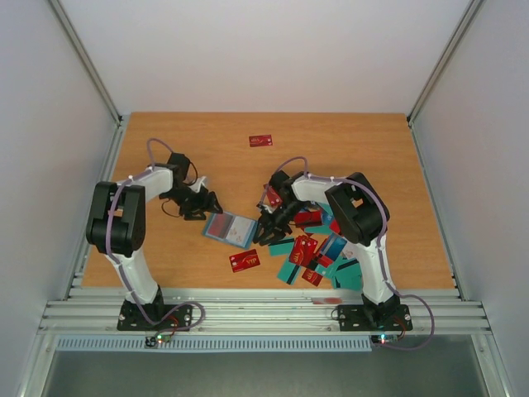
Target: Put the credit cards into the card holder
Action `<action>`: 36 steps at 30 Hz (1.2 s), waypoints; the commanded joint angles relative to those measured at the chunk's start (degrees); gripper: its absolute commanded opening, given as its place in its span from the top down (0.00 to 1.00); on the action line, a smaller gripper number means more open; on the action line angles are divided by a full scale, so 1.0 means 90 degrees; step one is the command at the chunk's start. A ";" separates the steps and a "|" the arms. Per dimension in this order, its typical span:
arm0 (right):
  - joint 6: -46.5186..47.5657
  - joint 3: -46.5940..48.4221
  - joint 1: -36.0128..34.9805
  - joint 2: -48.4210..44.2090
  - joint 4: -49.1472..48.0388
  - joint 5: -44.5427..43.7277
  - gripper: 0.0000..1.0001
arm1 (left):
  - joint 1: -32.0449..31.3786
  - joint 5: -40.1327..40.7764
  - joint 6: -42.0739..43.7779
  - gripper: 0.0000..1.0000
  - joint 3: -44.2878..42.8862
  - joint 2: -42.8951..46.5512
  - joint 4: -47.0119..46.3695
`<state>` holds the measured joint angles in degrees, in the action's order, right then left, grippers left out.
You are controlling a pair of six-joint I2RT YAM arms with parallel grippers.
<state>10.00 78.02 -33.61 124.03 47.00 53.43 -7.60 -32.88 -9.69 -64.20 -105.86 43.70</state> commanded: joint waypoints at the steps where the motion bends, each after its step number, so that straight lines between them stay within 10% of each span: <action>1: -0.0280 -0.0105 0.0101 0.0485 0.0125 -0.0751 0.72 | 0.0033 -0.0177 0.0199 0.29 0.0105 -0.0282 -0.0046; 36: -0.0344 0.0398 0.0101 0.0907 0.0305 -0.0779 0.73 | 0.0005 -0.1666 -0.0874 0.36 0.0396 0.0957 -0.0785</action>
<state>10.11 82.59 -33.43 126.93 48.10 53.87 -7.16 -44.38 -16.29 -61.28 -99.48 38.41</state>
